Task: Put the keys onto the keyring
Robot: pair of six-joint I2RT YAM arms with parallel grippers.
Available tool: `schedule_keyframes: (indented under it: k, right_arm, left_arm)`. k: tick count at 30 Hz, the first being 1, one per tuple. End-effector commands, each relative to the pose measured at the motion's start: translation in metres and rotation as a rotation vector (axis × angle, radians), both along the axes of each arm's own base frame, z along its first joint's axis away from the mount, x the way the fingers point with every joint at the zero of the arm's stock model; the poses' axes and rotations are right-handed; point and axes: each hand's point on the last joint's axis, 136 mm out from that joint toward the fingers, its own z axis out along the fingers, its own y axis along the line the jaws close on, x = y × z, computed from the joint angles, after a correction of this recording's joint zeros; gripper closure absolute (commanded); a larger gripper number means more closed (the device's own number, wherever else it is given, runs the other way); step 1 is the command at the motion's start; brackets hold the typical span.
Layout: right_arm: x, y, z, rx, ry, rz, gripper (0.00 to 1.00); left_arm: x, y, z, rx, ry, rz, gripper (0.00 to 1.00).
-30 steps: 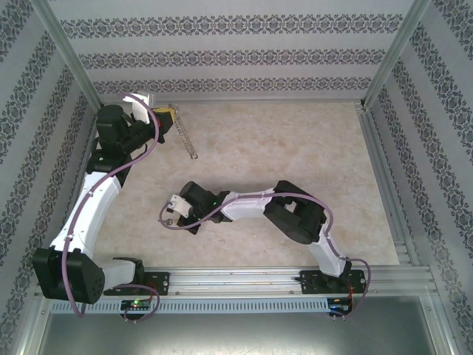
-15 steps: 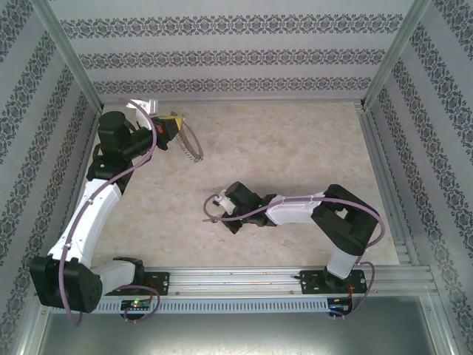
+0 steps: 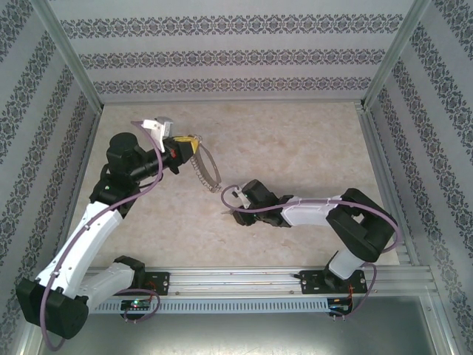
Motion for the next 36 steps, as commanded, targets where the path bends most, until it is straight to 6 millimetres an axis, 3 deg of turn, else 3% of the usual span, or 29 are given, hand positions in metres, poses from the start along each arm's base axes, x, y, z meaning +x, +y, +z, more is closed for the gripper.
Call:
schedule_keyframes:
  k: [1,6,12,29,36]
  right_arm:
    - [-0.001,-0.04,-0.007,-0.055,0.03,-0.151,0.55]
    - [-0.003,-0.039,0.034,0.148,0.033,-0.309,0.51]
    - [-0.015,-0.022,0.064,0.311,0.067,-0.399,0.51]
    - [-0.015,0.002,0.036,0.465,0.273,-0.859,0.52]
    - [-0.007,0.012,0.046,0.56,0.328,-0.965,0.53]
  left_arm:
    - [-0.006,0.005,0.002,0.03,-0.03,0.039,1.0]
    - [-0.006,0.016,-0.013,0.068,-0.008,0.107,1.0]
    - [-0.009,0.022,-0.019,0.098,-0.013,0.132,1.0]
    - [-0.01,0.032,-0.024,0.13,-0.024,0.186,1.0]
    - [-0.01,0.031,-0.024,0.12,-0.021,0.181,1.0]
